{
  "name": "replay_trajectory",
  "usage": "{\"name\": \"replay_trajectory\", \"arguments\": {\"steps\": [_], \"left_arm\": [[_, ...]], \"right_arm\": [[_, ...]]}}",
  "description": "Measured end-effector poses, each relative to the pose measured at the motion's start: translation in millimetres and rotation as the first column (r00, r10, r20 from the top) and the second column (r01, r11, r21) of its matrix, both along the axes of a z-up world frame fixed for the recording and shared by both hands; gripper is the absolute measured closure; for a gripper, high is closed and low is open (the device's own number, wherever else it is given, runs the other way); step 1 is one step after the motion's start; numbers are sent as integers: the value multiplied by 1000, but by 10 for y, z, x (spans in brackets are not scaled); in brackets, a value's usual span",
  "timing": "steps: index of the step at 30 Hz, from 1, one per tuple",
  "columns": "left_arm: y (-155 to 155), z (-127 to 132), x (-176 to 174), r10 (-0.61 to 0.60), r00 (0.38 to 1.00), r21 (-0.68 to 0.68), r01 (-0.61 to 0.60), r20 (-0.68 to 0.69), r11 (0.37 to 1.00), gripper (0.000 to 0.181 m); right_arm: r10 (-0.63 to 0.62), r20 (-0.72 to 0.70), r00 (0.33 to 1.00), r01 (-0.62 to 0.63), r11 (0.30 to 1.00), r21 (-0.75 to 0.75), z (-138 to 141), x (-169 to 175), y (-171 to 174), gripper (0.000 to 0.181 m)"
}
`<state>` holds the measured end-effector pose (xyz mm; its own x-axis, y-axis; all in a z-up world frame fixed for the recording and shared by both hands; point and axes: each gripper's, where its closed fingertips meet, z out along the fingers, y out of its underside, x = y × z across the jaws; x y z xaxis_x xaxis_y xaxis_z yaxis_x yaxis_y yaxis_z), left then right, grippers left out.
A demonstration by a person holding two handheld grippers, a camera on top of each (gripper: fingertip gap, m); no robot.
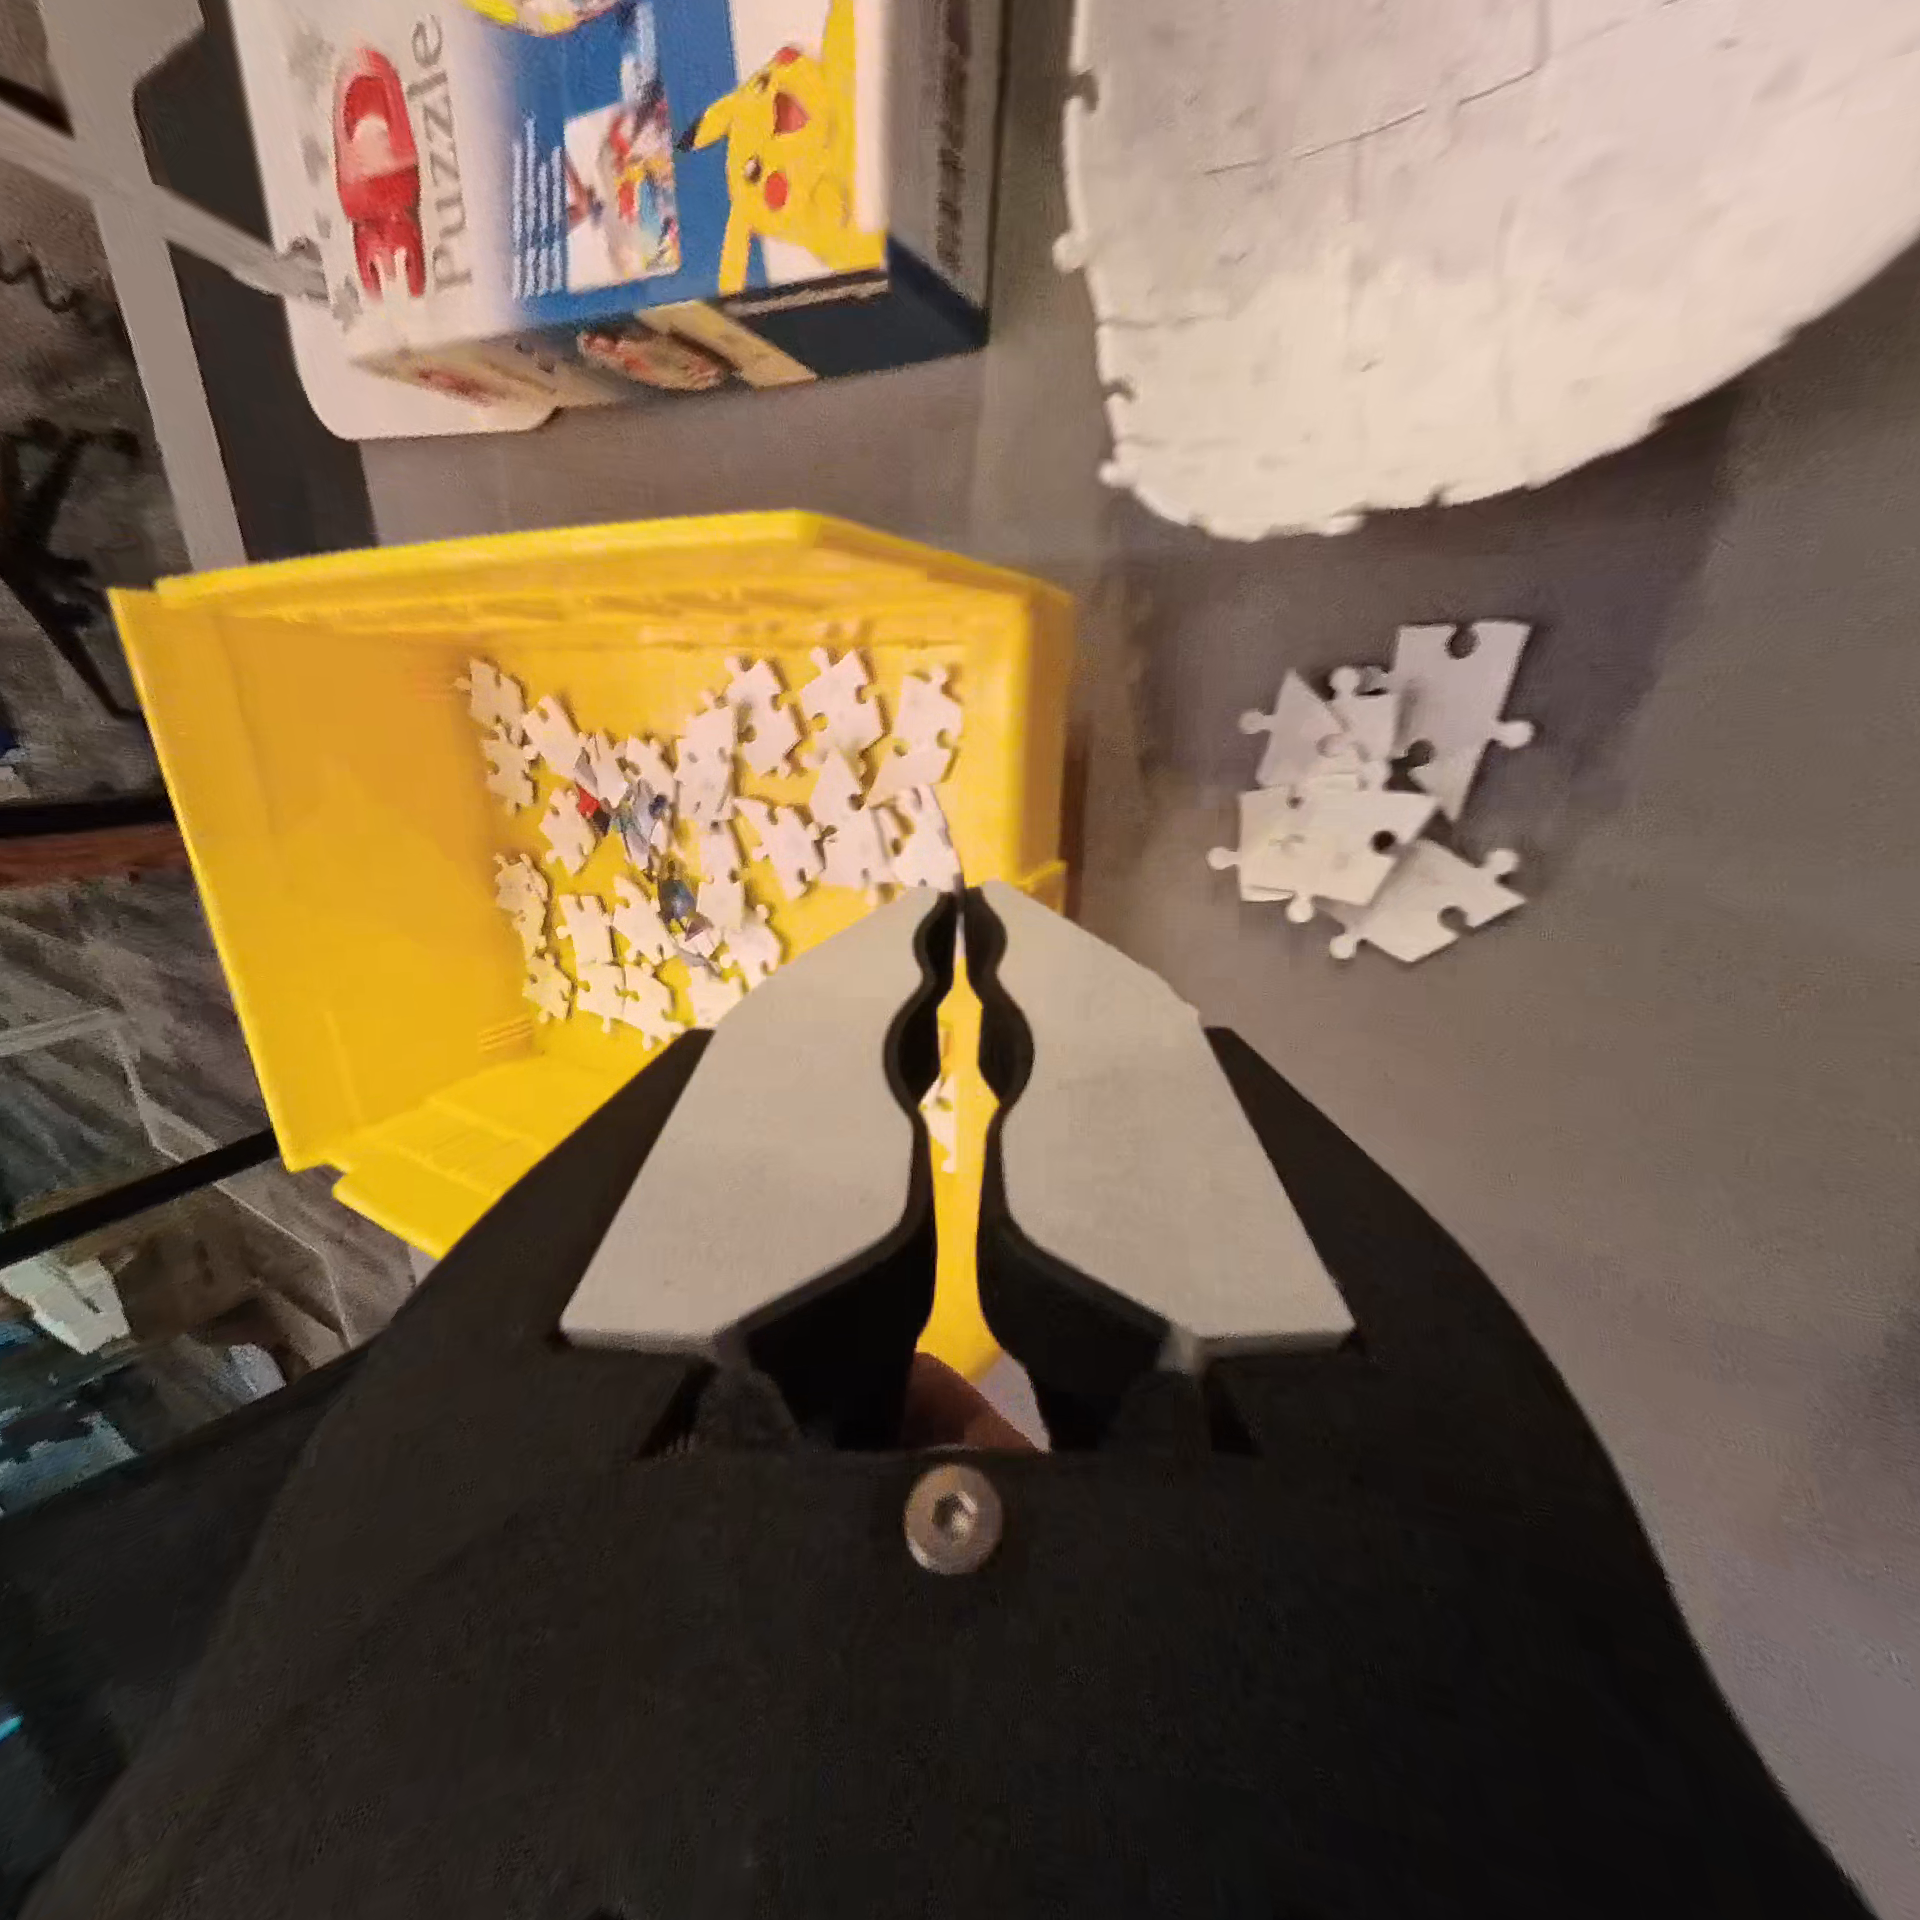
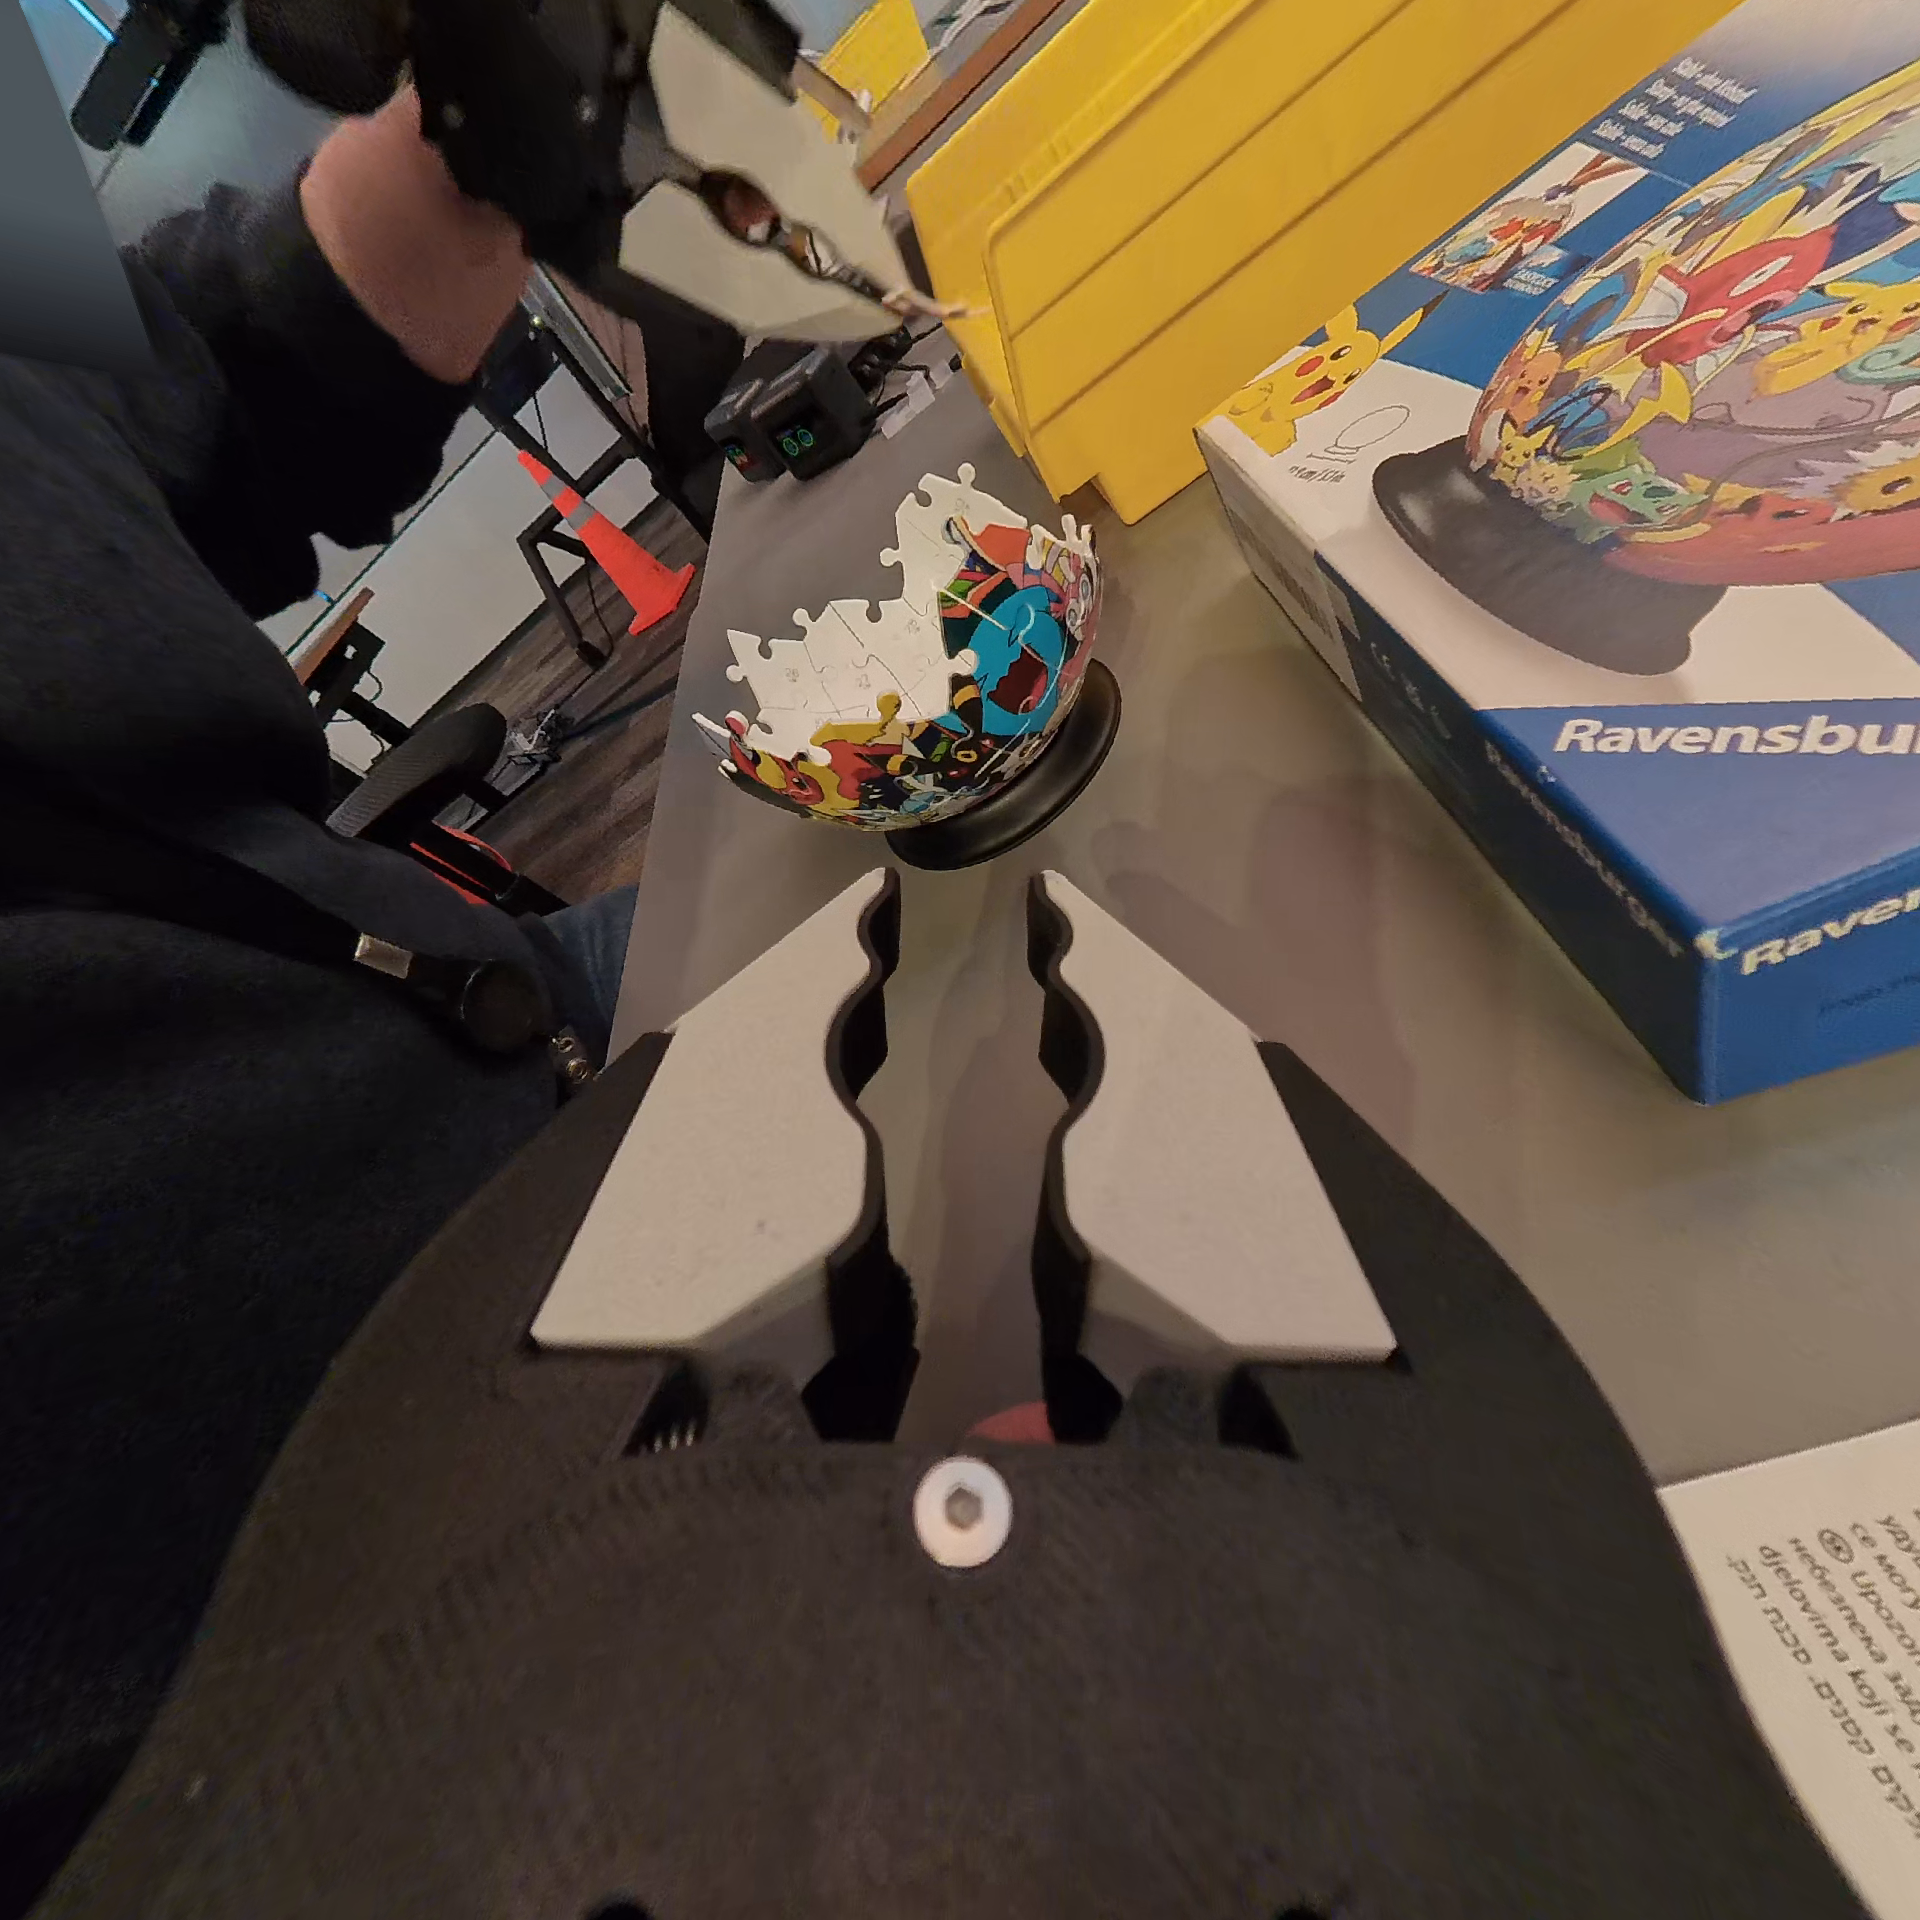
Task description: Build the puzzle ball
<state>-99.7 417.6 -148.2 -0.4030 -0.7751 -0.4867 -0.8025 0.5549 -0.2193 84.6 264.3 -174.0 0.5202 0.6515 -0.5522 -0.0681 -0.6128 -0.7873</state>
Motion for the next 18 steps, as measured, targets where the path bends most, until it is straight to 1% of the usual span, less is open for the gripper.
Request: {"name": "replay_trajectory", "arguments": {"steps": [3,5,7,9,10,12,13,15,18], "left_arm": [[-287,-63,-55,-49,998,8,49,26,999,180],[-438,-235,-117,-65,998,9,65,12,998,180],[-507,-407,-171,-77,997,38,77,1,996,179],[-610,-588,-218,-85,996,15,85,-27,996,179],[-617,-637,-226,-102,994,32,104,-38,994,179],[-637,-745,-263,-90,994,30,92,-62,995,177],[-635,-769,-278,-85,994,26,87,-65,996,175],[-663,-739,-286,-93,994,-4,93,-57,996,164],[-659,-523,-235,-59,998,-87,59,7,994,157]], "right_arm": [[1,2,1000,-1,1000,-2,-4,-2,1,158],[0,5,1000,0,1000,-3,-9,-3,1,158],[0,8,1000,0,1000,-4,-13,-5,2,158],[-2,10,1000,2,1000,-5,-16,-5,4,158],[-2,11,1000,2,1000,-5,-17,-4,4,158],[-3,12,1000,3,1000,-7,-22,-5,6,158],[-4,12,1000,4,1000,-8,-23,-3,8,158],[-5,12,1000,6,1000,-10,-25,-3,10,158],[-8,11,1000,8,1000,-12,-27,1,14,158]]}}
